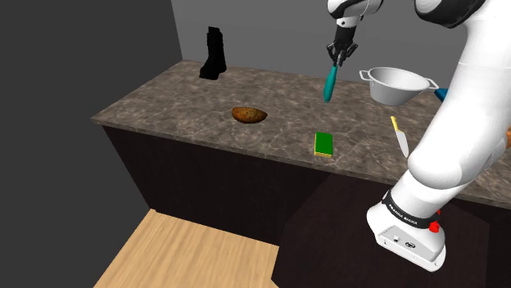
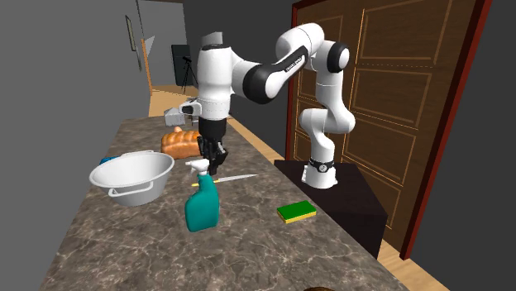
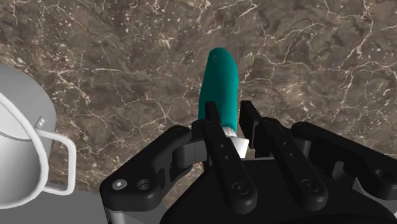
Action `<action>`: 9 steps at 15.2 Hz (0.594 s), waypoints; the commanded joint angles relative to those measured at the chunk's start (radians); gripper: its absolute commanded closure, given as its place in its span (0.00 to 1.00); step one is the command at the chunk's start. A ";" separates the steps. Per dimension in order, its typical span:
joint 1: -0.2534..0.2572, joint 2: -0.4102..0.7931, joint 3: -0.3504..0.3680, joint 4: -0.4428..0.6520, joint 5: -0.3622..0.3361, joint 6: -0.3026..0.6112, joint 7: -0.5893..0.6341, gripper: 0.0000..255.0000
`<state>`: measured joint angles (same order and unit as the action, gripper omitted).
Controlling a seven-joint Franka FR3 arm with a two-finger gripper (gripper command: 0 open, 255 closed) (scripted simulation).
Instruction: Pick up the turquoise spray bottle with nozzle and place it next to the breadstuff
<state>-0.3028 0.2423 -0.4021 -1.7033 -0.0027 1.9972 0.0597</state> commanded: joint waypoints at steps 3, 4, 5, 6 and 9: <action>0.000 -0.011 -0.002 0.040 -0.004 -0.051 -0.001 1.00; 0.000 -0.013 -0.002 0.052 -0.004 -0.064 -0.002 1.00; 0.000 -0.014 -0.002 0.063 -0.005 -0.077 -0.002 1.00; 0.000 -0.015 -0.003 0.075 -0.005 -0.090 -0.003 1.00; -0.001 -0.017 -0.003 0.113 -0.006 -0.129 -0.005 1.00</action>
<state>-0.3028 0.2233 -0.4051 -1.6060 -0.0091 1.8827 0.0564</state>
